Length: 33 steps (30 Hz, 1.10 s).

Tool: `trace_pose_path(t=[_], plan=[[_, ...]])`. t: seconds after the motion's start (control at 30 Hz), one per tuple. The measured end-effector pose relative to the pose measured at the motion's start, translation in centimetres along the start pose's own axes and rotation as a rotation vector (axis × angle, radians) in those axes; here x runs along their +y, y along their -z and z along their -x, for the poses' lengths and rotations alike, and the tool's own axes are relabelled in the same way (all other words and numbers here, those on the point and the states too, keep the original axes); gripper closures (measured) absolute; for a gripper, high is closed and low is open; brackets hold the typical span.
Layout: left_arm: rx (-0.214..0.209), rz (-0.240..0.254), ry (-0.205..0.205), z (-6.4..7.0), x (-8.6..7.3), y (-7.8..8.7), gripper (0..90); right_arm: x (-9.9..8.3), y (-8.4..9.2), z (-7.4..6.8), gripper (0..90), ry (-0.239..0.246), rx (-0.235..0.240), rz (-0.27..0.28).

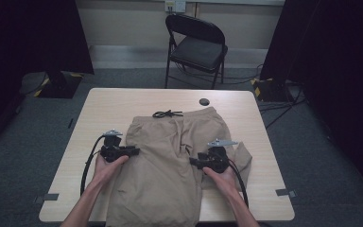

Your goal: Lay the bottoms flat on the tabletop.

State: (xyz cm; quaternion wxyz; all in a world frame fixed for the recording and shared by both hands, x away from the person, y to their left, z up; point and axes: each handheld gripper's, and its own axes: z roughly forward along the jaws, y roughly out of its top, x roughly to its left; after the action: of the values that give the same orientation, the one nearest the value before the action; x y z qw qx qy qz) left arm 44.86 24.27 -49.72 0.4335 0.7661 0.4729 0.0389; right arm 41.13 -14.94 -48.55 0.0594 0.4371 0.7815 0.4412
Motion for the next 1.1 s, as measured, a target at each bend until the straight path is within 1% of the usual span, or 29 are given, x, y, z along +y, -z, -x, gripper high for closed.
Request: trace_pose_path(t=[0.03,0.07,0.1,0.13,0.17,0.2,0.23,0.27,0.3,0.33,0.37,0.4,0.43,0.47,0.5,0.53,0.6,0.63,0.67,0.7,0.8,0.83,0.87,0.93,0.97,1.0,1.03,1.07,1.1], plan=[[0.0,0.0,0.0,0.0,0.0,0.0,68.3,0.0,0.0,0.0,47.4,0.0,0.0,0.0],[0.021,0.007,-0.008,-0.3,0.1,0.1,68.3,0.1,-0.4,-0.1,45.8,0.006,-0.006,-0.013],[0.036,0.014,-0.007,-0.5,0.1,0.1,68.9,0.2,-1.1,-0.3,43.6,-0.004,-0.007,-0.03],[0.035,0.022,-0.004,-0.9,0.1,0.2,69.2,0.2,-1.5,-0.3,43.8,-0.009,-0.003,-0.039],[0.035,0.038,0.012,-1.5,0.1,0.3,69.4,0.2,-1.8,-0.3,44.2,-0.011,-0.001,-0.044],[0.035,0.038,0.012,-1.5,0.1,0.3,70.4,0.2,-1.8,-0.3,44.2,-0.011,-0.001,-0.044],[0.036,0.028,0.013,-1.9,0.3,0.4,70.4,0.2,-2.0,-0.4,44.0,-0.015,0.003,-0.032],[0.051,0.017,0.007,-2.0,0.6,0.5,70.3,0.3,-2.4,-0.6,44.0,-0.023,0.012,-0.023],[0.077,0.015,0.004,-2.2,0.8,0.5,70.2,0.3,-2.6,-0.9,44.0,-0.02,0.014,-0.023],[0.099,0.02,-0.002,-2.4,0.9,0.6,69.9,0.3,-2.8,-1.2,44.0,-0.003,0.02,-0.021],[0.101,0.044,0.015,-3.1,0.8,0.8,70.0,0.4,-3.3,-1.8,44.2,0.006,0.04,-0.03],[0.101,0.044,0.015,-3.1,0.8,0.8,70.7,0.5,-3.4,-2.1,44.5,0.005,0.047,-0.037],[0.102,0.059,0.027,-3.7,0.7,1.0,72.0,0.5,-3.6,-2.5,45.6,0.015,0.058,-0.048],[0.098,0.067,0.04,-3.9,0.6,1.1,73.0,0.5,-3.6,-2.8,47.0,0.025,0.073,-0.059],[0.114,0.074,0.056,-4.4,0.4,1.6,72.7,0.4,-3.3,-3.3,46.4,0.047,0.091,-0.061],[0.114,0.074,0.056,-4.4,0.4,1.6,71.2,0.3,-3.0,-3.5,46.5,0.056,0.088,-0.056],[0.125,0.066,0.064,-4.3,0.3,1.9,65.4,0.4,-2.1,-3.3,46.6,0.046,0.085,-0.039],[0.125,0.066,0.064,-4.3,0.3,1.9,62.8,0.4,-2.1,-3.3,46.6,0.046,0.085,-0.039],[0.122,0.064,0.062,-4.1,0.4,2.0,62.8,0.5,-1.4,-2.9,46.7,0.043,0.081,-0.03],[0.106,0.073,0.062,-4.0,0.4,2.3,62.4,0.5,-0.4,-2.5,46.8,0.042,0.066,-0.019],[0.057,0.132,0.067,-3.3,0.6,3.4,61.2,0.3,2.4,-1.3,47.3,0.033,0.046,0.003],[0.054,0.139,0.056,-2.8,0.7,3.8,60.9,0.1,3.3,-1.0,48.1,0.022,0.044,0.007],[0.038,0.131,0.036,-1.9,0.8,4.3,60.5,-0.7,5.0,-0.5,48.8,0.015,0.038,0.028],[0.015,0.145,0.014,-0.7,0.6,5.0,59.8,-1.9,6.5,-0.1,48.8,0.006,0.019,0.025],[0.002,0.148,0.005,-0.1,0.5,5.3,59.7,-2.3,7.0,0.1,48.7,0.005,0.011,0.028],[0.002,0.148,0.005,-0.1,0.5,5.3,59.4,-2.3,7.0,0.1,48.7,0.005,0.011,0.028],[-0.002,0.138,-0.009,0.7,0.4,5.5,59.3,-3.8,8.1,0.7,47.8,-0.014,-0.01,0.011],[-0.011,0.136,-0.016,1.1,0.4,5.6,59.3,-3.8,8.1,0.7,47.8,-0.014,-0.01,0.011],[-0.029,0.117,-0.043,2.4,0.3,5.8,59.1,-5.0,9.0,1.1,45.5,-0.023,-0.035,0.005]])
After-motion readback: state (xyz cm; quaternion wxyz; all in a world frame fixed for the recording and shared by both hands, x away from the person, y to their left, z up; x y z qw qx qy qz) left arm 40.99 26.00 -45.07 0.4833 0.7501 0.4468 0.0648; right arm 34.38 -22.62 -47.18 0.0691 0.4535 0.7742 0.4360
